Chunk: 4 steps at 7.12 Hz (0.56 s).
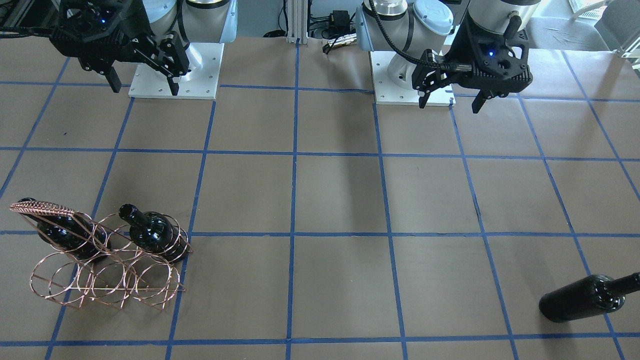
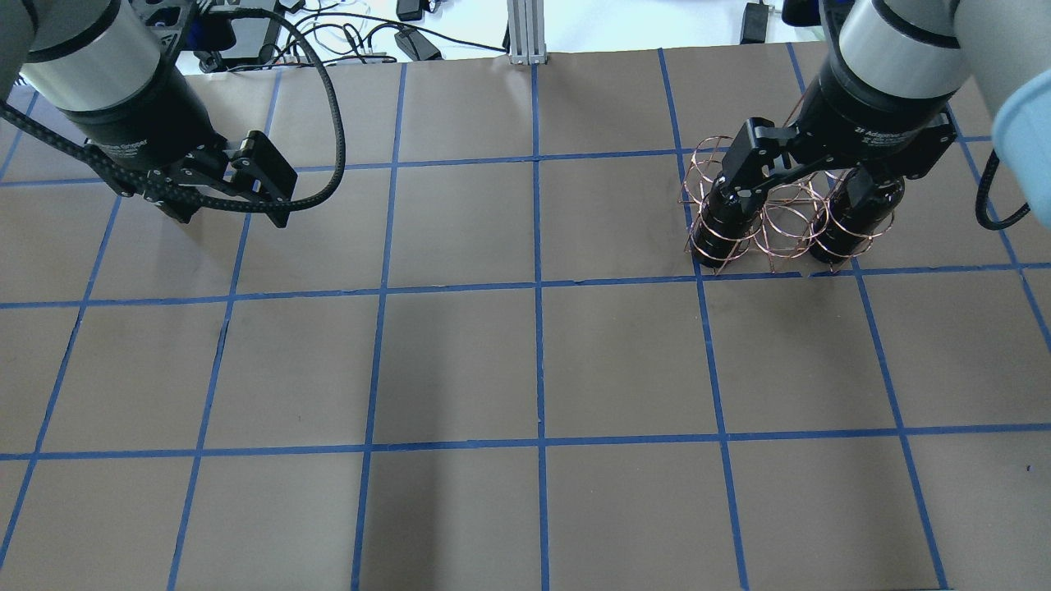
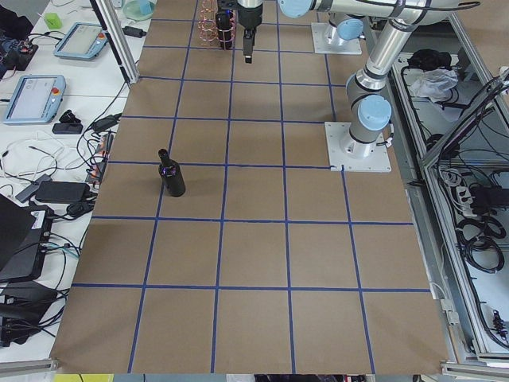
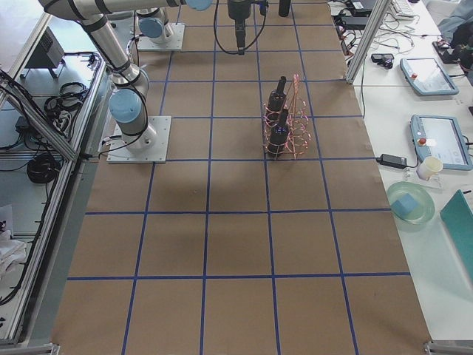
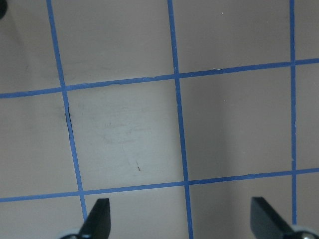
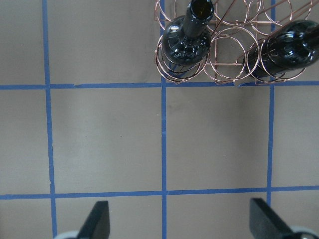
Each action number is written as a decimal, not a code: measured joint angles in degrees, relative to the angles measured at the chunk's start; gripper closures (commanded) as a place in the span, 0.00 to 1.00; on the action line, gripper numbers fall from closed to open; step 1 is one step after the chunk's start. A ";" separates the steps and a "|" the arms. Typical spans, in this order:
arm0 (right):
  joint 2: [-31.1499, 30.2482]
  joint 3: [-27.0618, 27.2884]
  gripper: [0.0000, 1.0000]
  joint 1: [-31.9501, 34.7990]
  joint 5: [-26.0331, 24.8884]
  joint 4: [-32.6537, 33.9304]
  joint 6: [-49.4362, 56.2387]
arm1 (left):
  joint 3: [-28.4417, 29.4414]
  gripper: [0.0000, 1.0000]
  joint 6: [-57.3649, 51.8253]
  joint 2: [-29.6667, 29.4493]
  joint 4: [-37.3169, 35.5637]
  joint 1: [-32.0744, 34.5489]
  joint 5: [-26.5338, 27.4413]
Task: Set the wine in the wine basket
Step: 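Move the left gripper down toward the standing dark wine bottle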
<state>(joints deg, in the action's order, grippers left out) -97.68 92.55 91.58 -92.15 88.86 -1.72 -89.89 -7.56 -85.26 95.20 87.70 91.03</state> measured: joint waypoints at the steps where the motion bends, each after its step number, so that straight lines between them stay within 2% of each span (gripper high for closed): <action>1: 0.02 0.00 0.00 0.00 0.01 0.00 -0.03 | 0.00 0.00 -0.02 0.00 0.21 -0.03 0.02; 4: 0.06 0.00 0.00 -0.04 0.02 0.04 -0.04 | 0.28 0.00 -0.45 -0.14 0.11 -0.29 1.75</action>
<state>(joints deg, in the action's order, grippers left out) -97.62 92.55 91.54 -92.14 88.89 -1.76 -89.61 -8.01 -85.40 95.31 87.40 92.77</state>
